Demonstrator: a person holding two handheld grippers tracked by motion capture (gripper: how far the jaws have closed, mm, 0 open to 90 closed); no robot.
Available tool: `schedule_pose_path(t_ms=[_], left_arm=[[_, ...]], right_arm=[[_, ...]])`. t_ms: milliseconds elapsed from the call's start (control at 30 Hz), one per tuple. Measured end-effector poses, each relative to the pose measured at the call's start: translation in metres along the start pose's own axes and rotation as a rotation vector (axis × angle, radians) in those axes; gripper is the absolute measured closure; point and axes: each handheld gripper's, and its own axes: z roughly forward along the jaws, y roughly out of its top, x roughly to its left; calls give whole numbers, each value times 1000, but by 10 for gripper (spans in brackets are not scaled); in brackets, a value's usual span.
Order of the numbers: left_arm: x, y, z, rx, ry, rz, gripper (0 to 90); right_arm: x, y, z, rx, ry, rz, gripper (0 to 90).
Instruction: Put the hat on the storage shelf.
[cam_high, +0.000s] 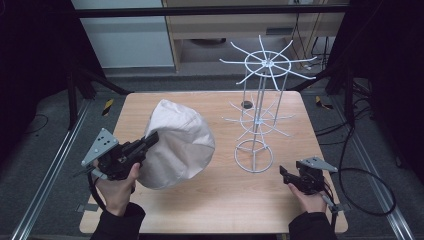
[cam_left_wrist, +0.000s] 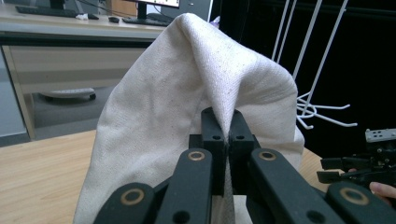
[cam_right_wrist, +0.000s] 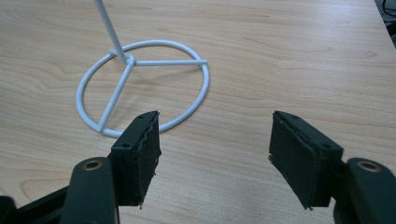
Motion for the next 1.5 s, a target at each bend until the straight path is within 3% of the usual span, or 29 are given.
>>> schedule_pose_path(t_ms=[433,700,1100,1500], left_arm=[[-3,13,-8,-72,-8,2,887],[-10,31,-18,-171,-32,1,887],[-20,62,-15,-298,-86,-23,887],[-29,83,-13,-383,-119,-39,888]], right_arm=[[0,-1,1,-5,-5,-14,336],[0,-1,1,-14,-8,-16,335],[0,-1,1,-24,-13,-26,336],[-1,-1,1,-25,-12,-22,338]])
